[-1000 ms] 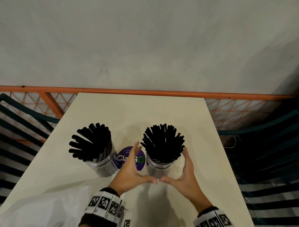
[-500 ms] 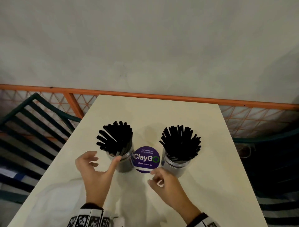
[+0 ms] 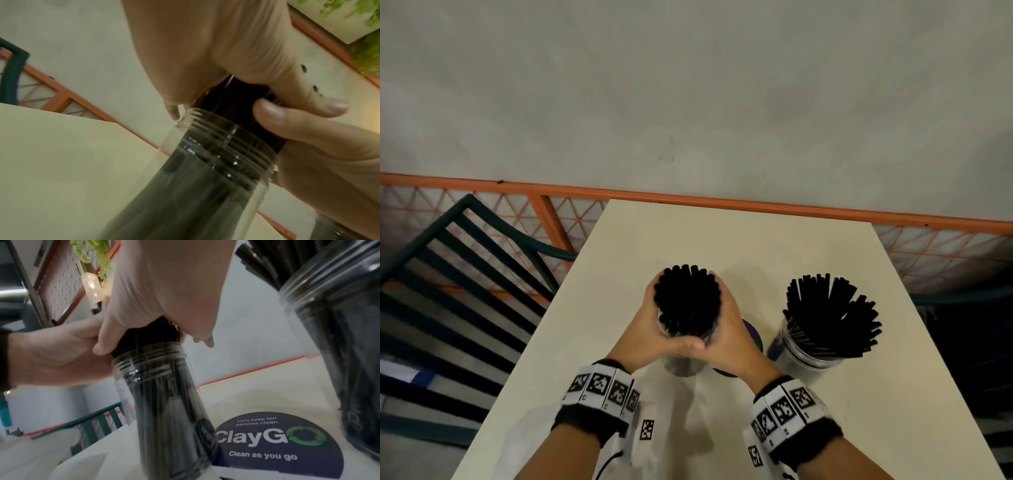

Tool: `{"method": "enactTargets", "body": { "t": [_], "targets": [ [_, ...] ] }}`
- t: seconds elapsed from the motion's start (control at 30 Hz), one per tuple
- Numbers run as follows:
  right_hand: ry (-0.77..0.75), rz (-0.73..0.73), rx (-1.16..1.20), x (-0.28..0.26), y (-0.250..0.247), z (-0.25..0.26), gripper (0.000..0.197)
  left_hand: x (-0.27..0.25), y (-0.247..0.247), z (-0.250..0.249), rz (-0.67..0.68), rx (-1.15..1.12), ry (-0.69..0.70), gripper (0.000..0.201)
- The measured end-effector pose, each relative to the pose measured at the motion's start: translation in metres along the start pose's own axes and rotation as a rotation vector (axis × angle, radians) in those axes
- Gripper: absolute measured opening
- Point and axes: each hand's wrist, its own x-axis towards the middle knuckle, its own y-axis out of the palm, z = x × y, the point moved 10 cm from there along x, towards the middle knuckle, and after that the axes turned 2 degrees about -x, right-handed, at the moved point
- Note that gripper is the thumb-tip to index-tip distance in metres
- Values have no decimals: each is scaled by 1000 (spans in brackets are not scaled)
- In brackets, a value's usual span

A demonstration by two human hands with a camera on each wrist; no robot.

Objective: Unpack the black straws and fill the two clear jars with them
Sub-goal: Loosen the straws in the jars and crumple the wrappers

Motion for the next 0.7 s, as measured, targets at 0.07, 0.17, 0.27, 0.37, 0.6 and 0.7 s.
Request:
{"method": "enactTargets", "body": {
  "t": [0.07, 0.17, 0.27, 0.37, 0.6, 0.7],
  "targets": [
    [-6, -59, 12, 4, 2, 0, 90, 6, 0, 1, -36, 22, 1, 103],
    [12, -136, 110, 4, -3, 1, 80, 7, -5, 0, -142, 7, 25, 88],
    [19, -116, 171, 1, -6, -3, 87, 2, -11, -5, -177, -3, 68, 84],
    [29, -69, 167, -5, -4, -12, 110, 1, -18, -1, -120, 32, 73, 98],
    [-19, -101, 119, -4, 8, -4, 105, 9, -11, 13, 81, 49, 7, 124],
    [-44, -146, 72, 2, 6, 7, 87, 13, -3, 6, 38, 50, 36, 109]
  ]
}}
